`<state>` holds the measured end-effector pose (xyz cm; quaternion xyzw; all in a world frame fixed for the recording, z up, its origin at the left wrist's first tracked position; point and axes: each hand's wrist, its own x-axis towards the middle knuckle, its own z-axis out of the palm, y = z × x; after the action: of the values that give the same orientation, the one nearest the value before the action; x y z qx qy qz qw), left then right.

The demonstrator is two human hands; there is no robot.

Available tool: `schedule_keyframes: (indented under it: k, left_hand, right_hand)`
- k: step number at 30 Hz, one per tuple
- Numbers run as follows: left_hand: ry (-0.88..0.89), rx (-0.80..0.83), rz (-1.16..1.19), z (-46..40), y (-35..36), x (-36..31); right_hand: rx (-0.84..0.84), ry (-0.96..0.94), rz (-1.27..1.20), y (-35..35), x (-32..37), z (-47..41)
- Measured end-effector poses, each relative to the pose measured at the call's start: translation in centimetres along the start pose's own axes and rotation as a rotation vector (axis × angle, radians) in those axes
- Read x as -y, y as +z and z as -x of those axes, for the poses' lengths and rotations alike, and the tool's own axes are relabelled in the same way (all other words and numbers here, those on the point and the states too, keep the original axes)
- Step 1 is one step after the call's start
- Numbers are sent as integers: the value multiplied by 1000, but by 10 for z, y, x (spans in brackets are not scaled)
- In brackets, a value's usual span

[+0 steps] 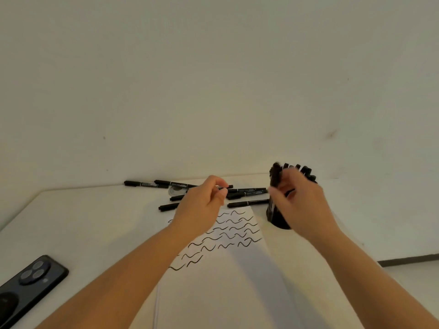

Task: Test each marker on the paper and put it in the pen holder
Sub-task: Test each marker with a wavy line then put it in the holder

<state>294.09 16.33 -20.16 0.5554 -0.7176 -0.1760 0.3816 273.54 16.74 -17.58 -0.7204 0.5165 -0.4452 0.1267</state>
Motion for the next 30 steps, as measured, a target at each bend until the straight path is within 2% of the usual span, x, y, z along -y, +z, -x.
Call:
schedule_keyframes:
  k: [4, 8, 12, 18, 30]
  left_hand:
    - [-98, 79, -216, -40, 16, 25]
    - [-152, 195, -340, -66, 32, 46]
    - [-120, 249, -434, -81, 50, 57]
    - [-70, 263, -554, -94, 69, 62]
    - [-49, 256, -663, -103, 85, 62]
  right_hand:
    - [-158, 74, -86, -28, -12, -21]
    - [-217, 74, -82, -40, -25, -31]
    - [-178, 78, 0, -36, -40, -31]
    - [-21, 25, 141, -23, -53, -26]
    - [22, -5, 367, -2, -72, -16]
